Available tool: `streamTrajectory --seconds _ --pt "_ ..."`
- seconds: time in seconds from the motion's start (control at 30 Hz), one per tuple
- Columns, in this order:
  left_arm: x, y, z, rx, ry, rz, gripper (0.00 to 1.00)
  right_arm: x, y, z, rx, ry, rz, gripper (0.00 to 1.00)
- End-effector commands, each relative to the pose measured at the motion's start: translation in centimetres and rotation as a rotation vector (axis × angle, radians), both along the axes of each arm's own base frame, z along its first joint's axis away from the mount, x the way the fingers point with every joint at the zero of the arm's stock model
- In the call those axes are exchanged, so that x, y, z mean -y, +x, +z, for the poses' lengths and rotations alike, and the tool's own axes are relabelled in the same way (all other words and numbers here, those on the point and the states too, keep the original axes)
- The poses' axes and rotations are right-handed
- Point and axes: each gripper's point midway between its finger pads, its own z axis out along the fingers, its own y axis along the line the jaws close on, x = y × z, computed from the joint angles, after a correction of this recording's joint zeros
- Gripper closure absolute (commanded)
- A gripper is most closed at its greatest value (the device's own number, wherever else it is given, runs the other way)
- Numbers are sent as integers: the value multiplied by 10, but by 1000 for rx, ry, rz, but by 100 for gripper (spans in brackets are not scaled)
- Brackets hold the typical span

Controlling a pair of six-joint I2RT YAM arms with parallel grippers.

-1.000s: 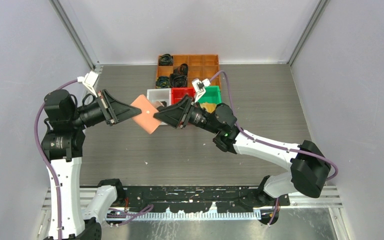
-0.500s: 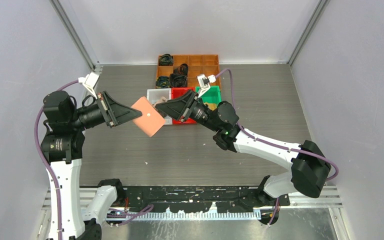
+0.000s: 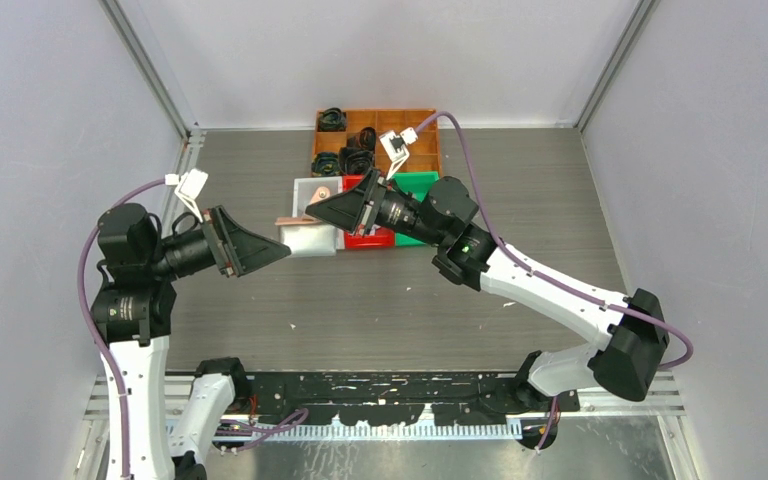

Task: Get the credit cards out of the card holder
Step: Open the card holder.

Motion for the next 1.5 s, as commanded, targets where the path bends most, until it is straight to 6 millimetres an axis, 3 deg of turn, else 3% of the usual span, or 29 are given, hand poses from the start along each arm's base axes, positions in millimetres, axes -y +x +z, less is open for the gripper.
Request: streamTrajectory --seconds 0.0,0.2,0.37,0.4,0.5,0.53,0.7,0.83,1.1,1.17,1.4,1.43,1.47 --pt "2 -10 -3 96 37 -55 34 18 -26 55 136 49 47 99" --pt "-7 -17 -12 317 208 -29 51 20 -36 69 188 24 79 99" --pt "-25 -12 -2 561 411 78 55 20 -46 81 228 9 125 99" --pt "-27 -12 1 593 431 89 53 19 -47 82 233 7 132 99" --pt "-26 -18 9 647 436 96 32 17 -54 85 242 11 159 99" --pt "-24 -20 11 656 422 87 30 15 -56 86 244 11 169 99" --pt "-14 -26 22 629 329 37 33 3 -64 84 235 -2 219 99" --pt "-19 -18 24 669 361 83 39 -3 -71 83 231 -12 252 99" --pt "-6 -36 20 645 295 -37 38 -17 -79 83 221 -10 289 99" --pt "-3 -39 17 626 274 -67 44 -23 -73 88 189 5 281 99" --pt "-5 -32 16 568 277 -53 90 -26 -71 94 188 34 276 98" --pt "-6 -31 18 568 277 -37 95 -26 -71 94 191 33 274 95" --pt "-6 -30 20 567 270 -30 99 -25 -71 94 191 29 274 85"
